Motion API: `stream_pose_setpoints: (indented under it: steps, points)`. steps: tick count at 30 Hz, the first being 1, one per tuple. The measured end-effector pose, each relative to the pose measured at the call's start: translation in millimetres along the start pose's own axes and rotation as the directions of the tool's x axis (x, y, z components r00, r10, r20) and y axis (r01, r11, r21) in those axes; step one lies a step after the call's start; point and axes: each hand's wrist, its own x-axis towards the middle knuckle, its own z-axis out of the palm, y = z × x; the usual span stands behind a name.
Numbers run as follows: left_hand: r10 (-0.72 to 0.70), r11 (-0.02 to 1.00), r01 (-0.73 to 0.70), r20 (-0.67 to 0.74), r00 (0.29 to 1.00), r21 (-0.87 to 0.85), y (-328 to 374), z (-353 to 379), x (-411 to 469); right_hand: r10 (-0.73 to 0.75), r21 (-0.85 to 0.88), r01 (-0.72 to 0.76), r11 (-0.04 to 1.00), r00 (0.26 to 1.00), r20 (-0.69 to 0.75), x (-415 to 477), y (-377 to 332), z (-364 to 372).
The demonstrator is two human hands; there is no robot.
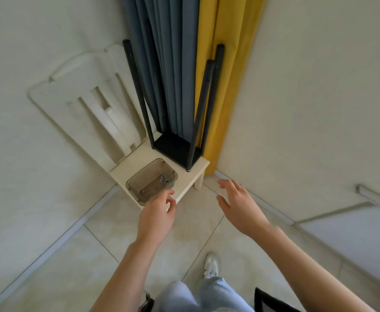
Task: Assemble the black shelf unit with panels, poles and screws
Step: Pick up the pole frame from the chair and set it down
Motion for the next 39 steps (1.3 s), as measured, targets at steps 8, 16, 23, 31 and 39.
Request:
stream_pose_setpoints:
  steps: [8,16,23,31,39]
  points:
    - [-0.037,0.998,0.039,-0.055,0.998,0.044,58.2,19.3,87.6,-0.066,-0.008,0.066,0.998,0.998,0.012,107.6,37.3,-57.7]
    - [-0.009,0.999,0.012,-0.067,0.998,0.044,85.8,26.4,195.2,-0.082,-0.027,0.082,0.996,0.997,-0.010,212.1,50.9,-93.4]
    - [0.037,0.997,-0.037,0.006,0.999,0.072,93.9,27.6,264.7,-0.065,0.032,0.065,0.997,0.998,-0.011,285.4,44.3,-112.7]
    - [-0.003,0.998,0.005,0.036,0.999,-0.065,107.5,46.4,307.4,-0.064,0.086,0.060,0.994,0.997,0.039,352.2,44.5,-119.3]
    - [-0.146,0.932,0.146,0.026,0.989,-0.331,124.9,62.0,330.4,-0.088,0.220,0.073,0.973,0.994,0.062,395.9,51.9,-120.9]
